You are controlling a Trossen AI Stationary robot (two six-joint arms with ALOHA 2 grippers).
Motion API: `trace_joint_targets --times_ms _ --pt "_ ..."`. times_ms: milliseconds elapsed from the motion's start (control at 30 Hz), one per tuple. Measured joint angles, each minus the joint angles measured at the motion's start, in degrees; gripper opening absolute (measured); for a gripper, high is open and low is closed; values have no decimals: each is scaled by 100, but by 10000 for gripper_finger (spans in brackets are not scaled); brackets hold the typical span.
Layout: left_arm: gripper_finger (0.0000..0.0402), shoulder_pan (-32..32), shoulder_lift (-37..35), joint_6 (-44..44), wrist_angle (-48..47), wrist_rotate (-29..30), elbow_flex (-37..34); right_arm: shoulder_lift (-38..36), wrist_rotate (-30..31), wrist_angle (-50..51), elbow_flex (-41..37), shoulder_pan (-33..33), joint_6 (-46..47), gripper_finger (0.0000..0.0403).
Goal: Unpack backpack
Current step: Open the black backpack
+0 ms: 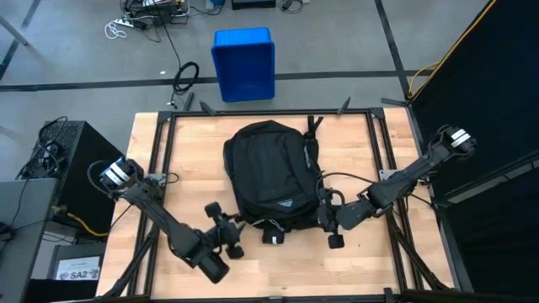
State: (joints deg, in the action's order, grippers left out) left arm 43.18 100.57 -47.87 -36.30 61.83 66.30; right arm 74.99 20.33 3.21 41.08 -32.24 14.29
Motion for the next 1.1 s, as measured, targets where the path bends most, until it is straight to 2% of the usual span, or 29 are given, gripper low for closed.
trace_joint_targets --times_ms 100,200,633,767,933,1100 --pt "142 5 5 595 641 11 1 134 -13 -528 2 -22 -146 62" --pt "142 3 3 815 822 54 2 318 -84 -828 2 -32 -273 61" --pt "136 -153 5 721 978 47 2 1023 -104 -1684 0 165 -392 63" --pt "99 -159 3 716 974 -53 2 1214 -245 -1889 0 250 -394 62" --pt "16 -155 5 714 960 -308 0 1192 -254 -1905 0 305 -392 67" --pt "7 -157 5 714 960 -324 0 1158 -258 -1953 0 320 -394 65"
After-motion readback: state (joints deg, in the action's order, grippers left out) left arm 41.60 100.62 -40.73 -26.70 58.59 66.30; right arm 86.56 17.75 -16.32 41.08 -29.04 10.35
